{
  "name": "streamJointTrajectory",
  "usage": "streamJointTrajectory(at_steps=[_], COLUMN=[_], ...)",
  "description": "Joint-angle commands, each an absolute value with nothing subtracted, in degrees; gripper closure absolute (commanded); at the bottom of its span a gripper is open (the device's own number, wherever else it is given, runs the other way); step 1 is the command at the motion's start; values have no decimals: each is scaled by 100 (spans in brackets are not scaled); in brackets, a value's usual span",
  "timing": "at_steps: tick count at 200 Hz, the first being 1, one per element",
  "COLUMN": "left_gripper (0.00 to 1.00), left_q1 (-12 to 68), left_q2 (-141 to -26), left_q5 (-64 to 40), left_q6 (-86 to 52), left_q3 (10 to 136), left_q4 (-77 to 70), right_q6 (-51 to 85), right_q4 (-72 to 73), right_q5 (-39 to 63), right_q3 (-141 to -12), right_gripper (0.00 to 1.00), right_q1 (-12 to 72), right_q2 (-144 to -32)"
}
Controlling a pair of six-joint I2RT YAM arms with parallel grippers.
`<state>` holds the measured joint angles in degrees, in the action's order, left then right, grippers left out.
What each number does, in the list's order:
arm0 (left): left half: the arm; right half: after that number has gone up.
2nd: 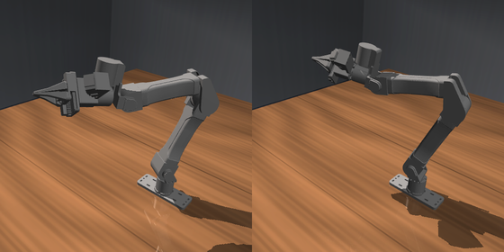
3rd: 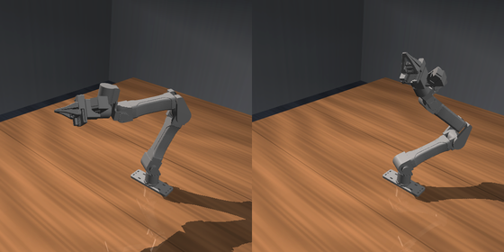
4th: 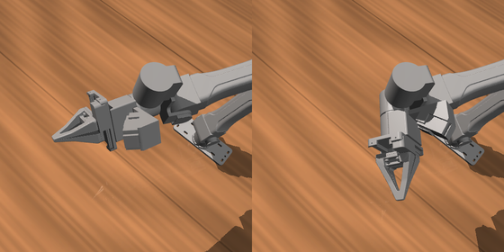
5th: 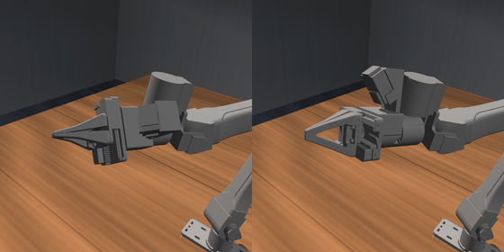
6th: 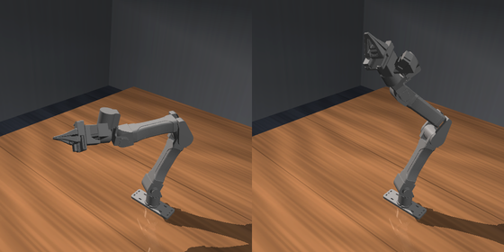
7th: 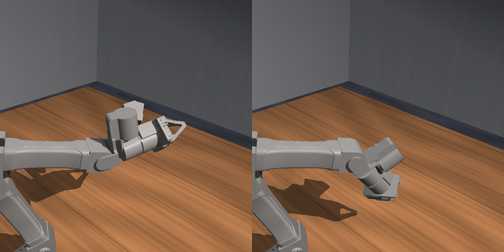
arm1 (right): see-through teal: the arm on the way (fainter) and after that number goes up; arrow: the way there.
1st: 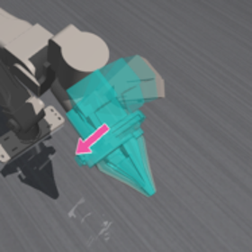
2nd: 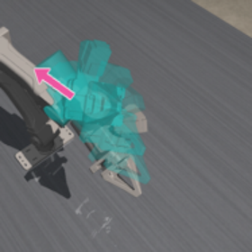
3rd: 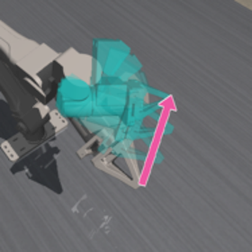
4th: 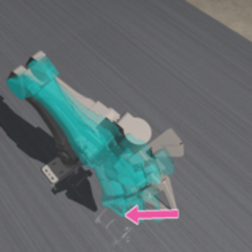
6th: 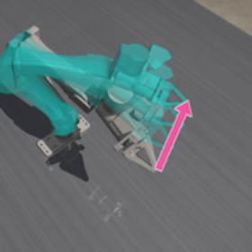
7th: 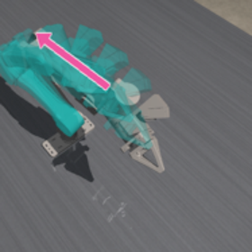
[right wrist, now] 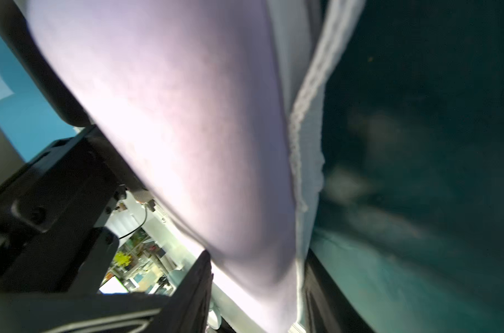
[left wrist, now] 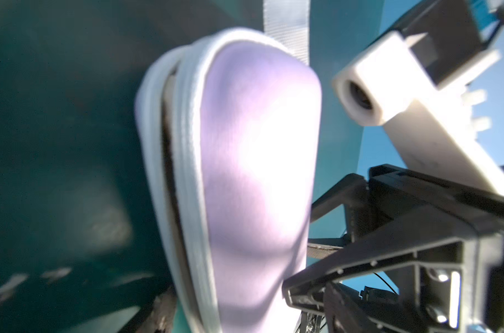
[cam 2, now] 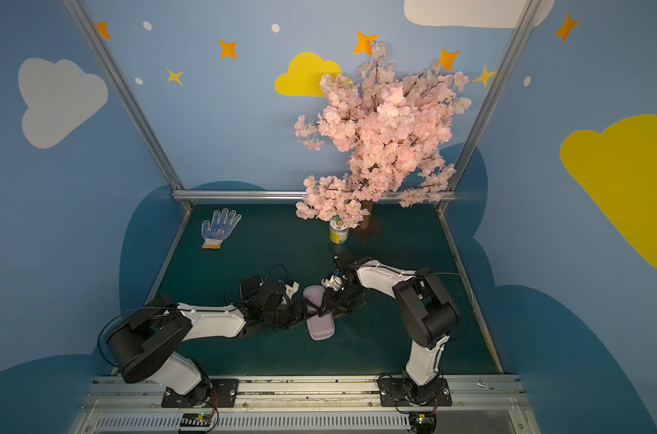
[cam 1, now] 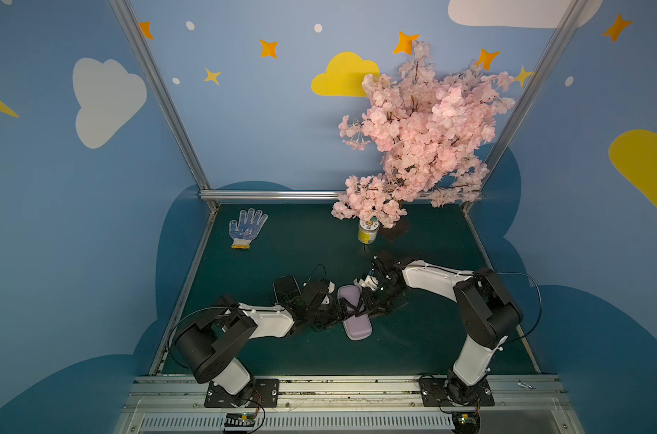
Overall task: Put umbrellas into zippered umbrella sleeves
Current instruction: Pick up the umbrella sleeve at the center of the board.
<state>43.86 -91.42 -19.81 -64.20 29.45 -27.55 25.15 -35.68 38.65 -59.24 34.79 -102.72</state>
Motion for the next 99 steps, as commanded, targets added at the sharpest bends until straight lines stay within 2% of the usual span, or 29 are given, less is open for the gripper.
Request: streamJointTrajectory(at_steps=[1,26,61,83,99], left_gripper=[21,25,28,35,45], left_q1=[4430,4430,4430,4438,4434], left_q2=[-9627,-9903,-9857,-9782,-9701], left_q5=[-2157,-2390,-2441,-2509,-2488], left_q6=[-6738,-7163,-7594,-7686,-7708], left_q3=[2699,2584,2487,2554,2541], left_q4=[-3330,-4207,-4927,-5001,-4983], right_q6=[2811,3191,3909,3984,4015], right_q4=[-2589,-1859,-1039,-1013,-967], right_q5=[4604,5059,5610,5802,5895], right_q3=[-5621,-5350,-5013,-4911,-4805], right_gripper=[56,67,68,70,71], right_q1=[3447,3363,3085,2880,2740], right_q2=[-10274,-10197,-9824,-9774,-9756])
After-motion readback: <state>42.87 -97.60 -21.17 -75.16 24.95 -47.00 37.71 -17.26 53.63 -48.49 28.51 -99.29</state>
